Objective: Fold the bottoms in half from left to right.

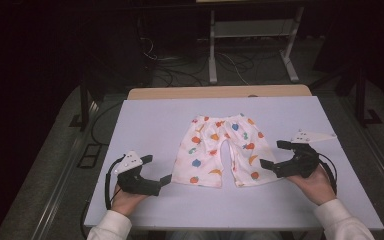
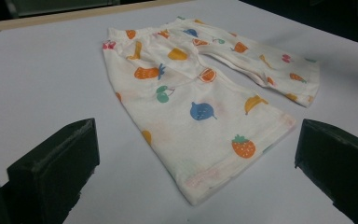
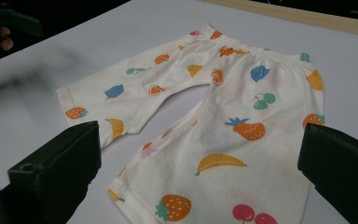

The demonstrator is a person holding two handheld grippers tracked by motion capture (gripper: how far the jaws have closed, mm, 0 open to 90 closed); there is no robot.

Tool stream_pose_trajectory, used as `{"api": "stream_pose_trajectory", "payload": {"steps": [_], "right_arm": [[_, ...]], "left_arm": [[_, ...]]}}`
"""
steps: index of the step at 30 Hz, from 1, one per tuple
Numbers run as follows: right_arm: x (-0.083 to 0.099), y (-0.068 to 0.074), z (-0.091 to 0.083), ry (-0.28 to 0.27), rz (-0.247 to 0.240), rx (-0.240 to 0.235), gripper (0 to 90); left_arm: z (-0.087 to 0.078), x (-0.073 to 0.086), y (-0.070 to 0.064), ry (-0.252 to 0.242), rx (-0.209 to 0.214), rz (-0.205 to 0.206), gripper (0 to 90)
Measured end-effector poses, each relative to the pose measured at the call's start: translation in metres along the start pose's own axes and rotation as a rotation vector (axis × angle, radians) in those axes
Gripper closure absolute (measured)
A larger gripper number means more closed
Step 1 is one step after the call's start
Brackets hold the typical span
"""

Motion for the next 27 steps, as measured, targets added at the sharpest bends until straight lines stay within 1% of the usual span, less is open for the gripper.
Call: {"api": "stream_pose_trajectory", "payload": {"steps": [8,16,19,27], "right_arm": [[-0.007,0.0,0.007,0.011,-0.012,-0.001,0.0],[-0.012,-0.001,0.017,0.016,-0.004,-0.001,0.0],[-0.013,-0.002,0.022,0.025,-0.006,0.003,0.0],[-0.017,-0.002,0.03,0.029,-0.015,-0.003,0.0]], "left_arm": [[0.0,0.0,0.0,0.001,-0.001,-0.002,0.0],[0.0,0.0,0.0,0.0,0.001,-0.001,0.0],[0.0,0.0,0.0,0.0,0.001,-0.004,0.0],[0.001,0.0,0.0,0.002,0.002,-0.001,0.0]]}}
Point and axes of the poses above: each handheld gripper's, and its own axes: z roughly forward along the jaws, x roughly out of its underside, y roughly to its left, the point moved 8 cm from there along z, roughly forward along the jaws, and after that the axes turned 2 degrees about -y, right-handed, at the moved point
